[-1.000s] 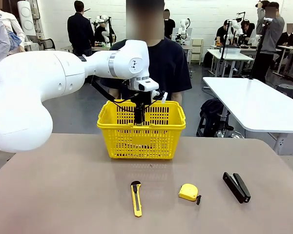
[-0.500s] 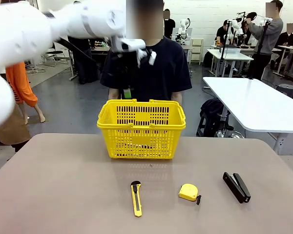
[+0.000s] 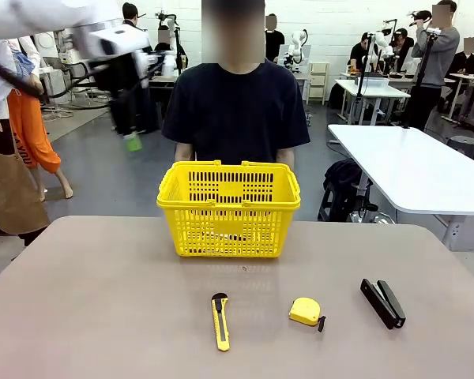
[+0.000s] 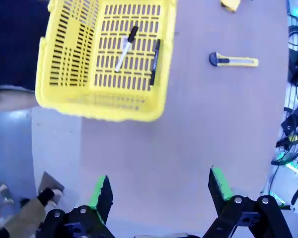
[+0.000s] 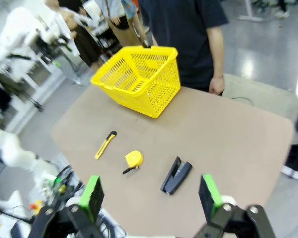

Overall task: Place the items the person wants into the basket.
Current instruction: Pick up the item the person points to and place it in the Market Basket.

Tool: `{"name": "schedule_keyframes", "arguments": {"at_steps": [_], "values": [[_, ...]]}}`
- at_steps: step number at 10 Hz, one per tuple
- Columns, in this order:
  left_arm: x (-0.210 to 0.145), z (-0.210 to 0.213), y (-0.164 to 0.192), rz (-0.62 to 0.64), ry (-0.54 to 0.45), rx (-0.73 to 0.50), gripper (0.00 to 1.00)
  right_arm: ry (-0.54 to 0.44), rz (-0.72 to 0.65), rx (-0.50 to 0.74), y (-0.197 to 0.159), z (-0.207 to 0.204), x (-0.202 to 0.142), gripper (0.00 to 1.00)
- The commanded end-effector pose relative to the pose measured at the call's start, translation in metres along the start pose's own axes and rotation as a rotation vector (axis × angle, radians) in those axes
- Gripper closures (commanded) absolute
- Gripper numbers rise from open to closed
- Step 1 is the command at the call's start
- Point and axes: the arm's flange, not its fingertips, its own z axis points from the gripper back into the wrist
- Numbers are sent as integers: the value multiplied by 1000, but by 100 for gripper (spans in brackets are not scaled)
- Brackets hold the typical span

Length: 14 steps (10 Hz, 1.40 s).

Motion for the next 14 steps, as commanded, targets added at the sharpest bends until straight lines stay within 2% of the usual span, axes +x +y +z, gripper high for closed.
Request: {"name": "schedule_keyframes", "arguments": {"at_steps": [1,2,4,7,8,9,10,11,14], "values": [[-56,-13,-62,15,-57,72,0,-21,19,16,-1,-1,1,0],[-74,-9,-76,49,-84,105,0,-21,19,16,-1,-1,1,0],[-95,2,-77,81,-113,121,0,-21,19,16,-1,-1,1,0],[-92,-1,-70,85,-92,98,0,-21,19,16,-1,-1,1,0],[-91,-2,-65,121,-81,94,0,-21,19,16,-1,-1,1,0],[-90,-10,-74,141,-83,103,0,-21,19,16,-1,-1,1,0],[-89,-8,-65,143,-76,98,0,-21,19,16,-1,-1,1,0],[-93,-7,-73,103,-95,82,0,-21,19,16,-1,-1,1,0],[-93,-7,-73,103,-95,82,0,-21,19,16,-1,-1,1,0]]}}
